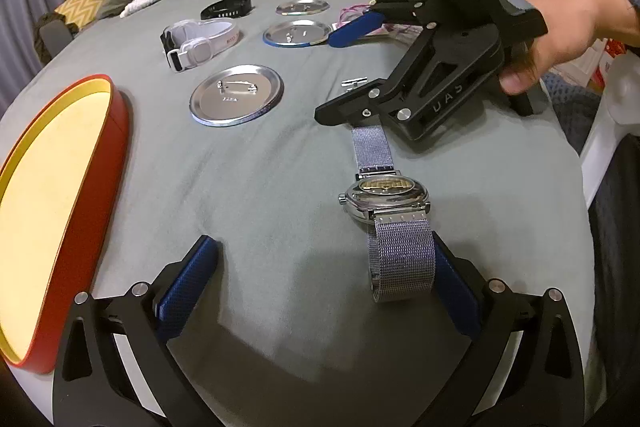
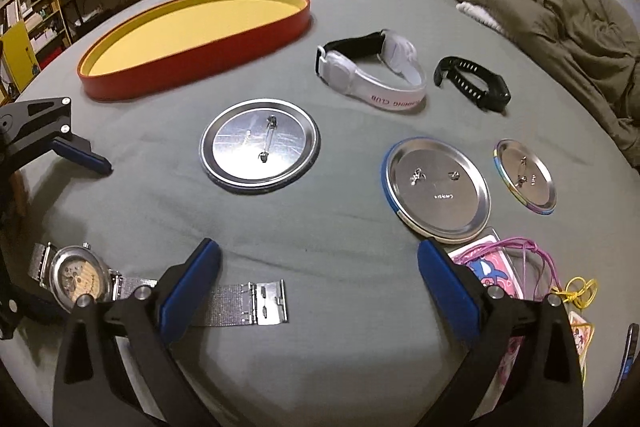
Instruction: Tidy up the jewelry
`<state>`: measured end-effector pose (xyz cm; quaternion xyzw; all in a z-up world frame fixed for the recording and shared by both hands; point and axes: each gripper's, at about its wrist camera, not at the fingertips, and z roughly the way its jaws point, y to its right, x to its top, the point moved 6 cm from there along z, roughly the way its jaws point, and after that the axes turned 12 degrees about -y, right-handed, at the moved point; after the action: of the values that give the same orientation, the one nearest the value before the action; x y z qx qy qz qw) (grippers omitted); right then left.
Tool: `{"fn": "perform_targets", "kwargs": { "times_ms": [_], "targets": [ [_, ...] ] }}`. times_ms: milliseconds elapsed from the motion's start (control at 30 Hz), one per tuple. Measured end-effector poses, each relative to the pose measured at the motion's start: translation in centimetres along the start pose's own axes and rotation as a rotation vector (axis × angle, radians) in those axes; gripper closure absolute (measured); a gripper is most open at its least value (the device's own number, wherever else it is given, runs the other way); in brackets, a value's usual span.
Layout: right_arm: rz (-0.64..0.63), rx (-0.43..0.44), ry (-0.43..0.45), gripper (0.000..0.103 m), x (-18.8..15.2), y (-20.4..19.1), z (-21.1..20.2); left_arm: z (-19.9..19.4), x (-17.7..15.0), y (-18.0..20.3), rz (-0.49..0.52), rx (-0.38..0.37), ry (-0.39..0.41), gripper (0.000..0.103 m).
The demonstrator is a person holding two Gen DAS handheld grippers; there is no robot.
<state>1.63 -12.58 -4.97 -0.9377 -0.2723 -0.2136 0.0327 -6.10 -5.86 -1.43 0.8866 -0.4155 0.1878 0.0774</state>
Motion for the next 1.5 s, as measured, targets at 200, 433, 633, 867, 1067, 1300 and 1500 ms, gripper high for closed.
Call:
{"fn": "perform_targets", "kwargs": {
  "times_ms": [200,433,633,867,1067,1300,1500],
  "targets": [
    [0.02,0.045,-0.003,0.007,0.34,0.53,-0.29,0.06,0.14,0.06,-0.001,-0.001,0.006,0.005],
    [0.019,0.042,-0.003,0.007,0.65,0.48,-0.12,-0.05,-0.05,-0.06,0.001,-0.003,0.007,0.005],
    [0.019,0.044,-0.002,0.007,0.61,0.48,-0.15,-0.06,-0.06,-0.06,0.001,-0.003,0.007,0.005],
    [0.019,0.043,-0.002,0.007,0.61,0.48,-0.15,-0.13,-0.01,0.01,0.001,-0.003,0.009,0.005],
    [0.019,0.043,-0.002,0.007,0.61,0.47,-0.16,-0.18,0.0,0.06,-0.001,-0.002,0.011,0.005],
    [0.019,0.043,-0.002,0.007,0.61,0.49,-0.16,-0.2,0.04,0.07,-0.002,-0.003,0.011,0.005],
    [0.019,0.044,-0.002,0.007,0.61,0.47,-0.17,-0.19,0.01,0.06,-0.001,-0.001,0.011,0.005]
  ]
}}
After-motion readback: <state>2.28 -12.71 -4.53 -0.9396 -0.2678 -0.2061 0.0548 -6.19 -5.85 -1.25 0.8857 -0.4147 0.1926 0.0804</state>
